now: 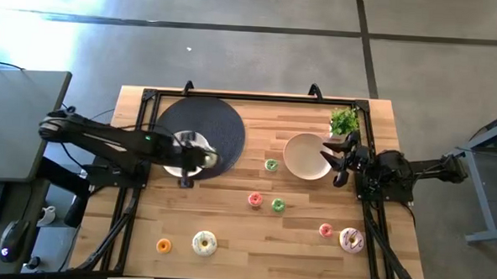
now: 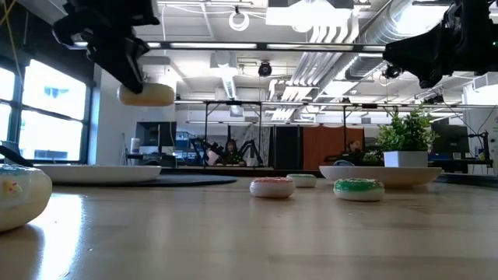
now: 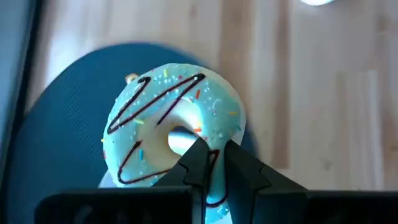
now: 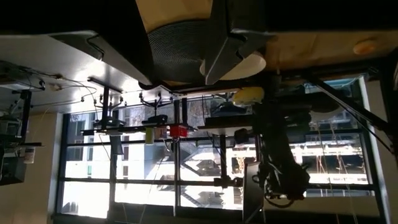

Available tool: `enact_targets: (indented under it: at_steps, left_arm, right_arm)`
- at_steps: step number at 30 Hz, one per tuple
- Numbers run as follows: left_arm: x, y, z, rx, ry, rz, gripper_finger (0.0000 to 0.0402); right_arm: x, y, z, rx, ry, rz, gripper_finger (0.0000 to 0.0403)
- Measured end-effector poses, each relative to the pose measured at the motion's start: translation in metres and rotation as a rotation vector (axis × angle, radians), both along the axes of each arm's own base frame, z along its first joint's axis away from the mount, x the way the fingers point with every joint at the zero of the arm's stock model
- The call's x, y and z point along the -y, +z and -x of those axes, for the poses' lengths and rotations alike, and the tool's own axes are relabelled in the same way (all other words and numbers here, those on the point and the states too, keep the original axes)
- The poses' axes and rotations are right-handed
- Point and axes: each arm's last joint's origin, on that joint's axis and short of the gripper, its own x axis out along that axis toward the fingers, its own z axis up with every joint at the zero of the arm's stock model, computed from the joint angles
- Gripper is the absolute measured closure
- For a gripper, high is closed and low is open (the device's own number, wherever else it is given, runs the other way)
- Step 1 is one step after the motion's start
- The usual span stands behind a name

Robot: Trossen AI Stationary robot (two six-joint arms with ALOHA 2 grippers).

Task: Pick & Place donuts
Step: Put the large light blue donut on the left white plate

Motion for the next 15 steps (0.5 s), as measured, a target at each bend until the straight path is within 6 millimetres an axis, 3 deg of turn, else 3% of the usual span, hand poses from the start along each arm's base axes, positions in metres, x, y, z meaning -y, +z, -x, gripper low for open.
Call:
enact_targets:
  at_steps: [6,9,15]
  left_arm:
    - [-0.005,0.006,0.033,0.029,0.169,0.104,0.0371]
    - [-0.006,-0.010,0.039,0.040,0.207,0.110,0.0371]
    - [-0.007,-0.062,0.040,0.076,0.275,0.115,0.0371]
  right_arm:
    - [0.000,-0.004,-0.002,-0.039,0.005,-0.005,0.0263]
    - [0.000,-0.004,-0.003,-0.046,0.006,-0.004,0.0263]
    - [-0.001,-0.004,-0.003,-0.049,0.006,-0.004,0.0263]
